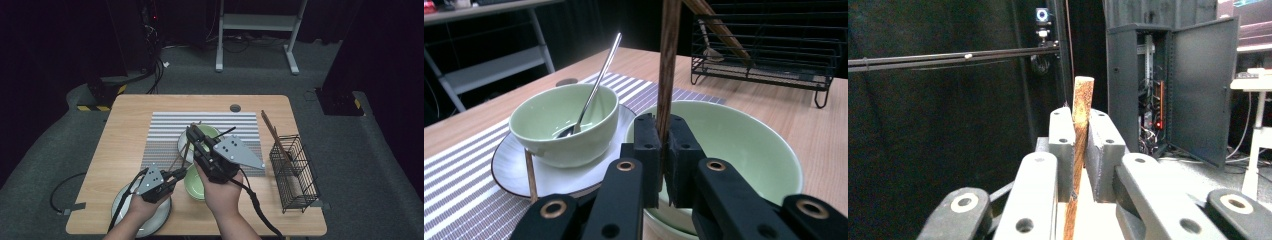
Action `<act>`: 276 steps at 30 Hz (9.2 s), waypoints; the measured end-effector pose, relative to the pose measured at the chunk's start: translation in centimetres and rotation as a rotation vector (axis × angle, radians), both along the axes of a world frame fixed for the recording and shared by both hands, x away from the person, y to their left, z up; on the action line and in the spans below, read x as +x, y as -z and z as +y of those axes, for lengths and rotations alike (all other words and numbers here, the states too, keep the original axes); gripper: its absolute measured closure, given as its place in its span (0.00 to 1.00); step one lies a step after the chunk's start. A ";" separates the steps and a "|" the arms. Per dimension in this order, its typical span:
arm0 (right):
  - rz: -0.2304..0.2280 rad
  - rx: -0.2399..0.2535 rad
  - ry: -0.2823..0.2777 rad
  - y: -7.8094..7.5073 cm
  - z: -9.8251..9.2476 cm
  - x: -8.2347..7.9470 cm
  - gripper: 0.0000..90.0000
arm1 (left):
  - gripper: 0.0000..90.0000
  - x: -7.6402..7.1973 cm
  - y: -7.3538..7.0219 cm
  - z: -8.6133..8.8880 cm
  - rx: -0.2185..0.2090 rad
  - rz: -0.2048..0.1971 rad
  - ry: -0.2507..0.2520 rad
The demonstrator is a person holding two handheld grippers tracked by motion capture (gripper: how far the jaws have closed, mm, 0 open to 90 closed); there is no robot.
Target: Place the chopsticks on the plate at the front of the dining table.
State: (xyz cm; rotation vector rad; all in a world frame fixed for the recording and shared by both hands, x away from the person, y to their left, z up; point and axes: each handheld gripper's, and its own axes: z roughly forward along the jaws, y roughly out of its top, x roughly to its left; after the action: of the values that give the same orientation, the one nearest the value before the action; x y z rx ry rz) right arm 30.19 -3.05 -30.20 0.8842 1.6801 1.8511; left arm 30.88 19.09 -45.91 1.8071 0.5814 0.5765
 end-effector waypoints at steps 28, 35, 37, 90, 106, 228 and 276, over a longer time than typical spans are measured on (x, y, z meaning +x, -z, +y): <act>0.183 0.071 0.071 4.5 -5.1 5.2 0.77 | 0.94 -1.5 0.7 2.9 -0.120 0.028 0.064; 0.196 0.068 0.077 5.1 -5.5 5.3 0.77 | 0.94 -1.6 0.8 3.0 -0.130 0.031 0.070; 0.199 0.070 0.078 5.3 -5.6 5.3 0.77 | 0.94 -1.6 0.9 3.1 -0.135 0.037 0.073; 0.106 -0.024 0.135 4.5 -6.1 3.9 0.57 | 0.95 -0.3 -0.5 5.6 -0.106 0.033 -0.026; 0.081 -0.173 0.201 6.9 -6.2 3.1 0.55 | 0.95 0.0 -0.6 6.6 -0.111 0.047 -0.077; 0.202 -0.365 0.235 16.6 -10.2 0.9 0.54 | 0.86 8.2 3.4 3.6 0.258 0.513 -0.311; 0.228 -0.386 0.237 17.3 -10.8 0.7 0.56 | 0.89 8.6 1.5 3.0 0.220 0.450 -0.295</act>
State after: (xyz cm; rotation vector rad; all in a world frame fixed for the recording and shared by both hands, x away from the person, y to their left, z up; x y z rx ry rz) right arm 30.87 -13.83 -47.50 1.0989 1.8885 1.2525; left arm 39.44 22.06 -47.44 2.0922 1.1411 0.4398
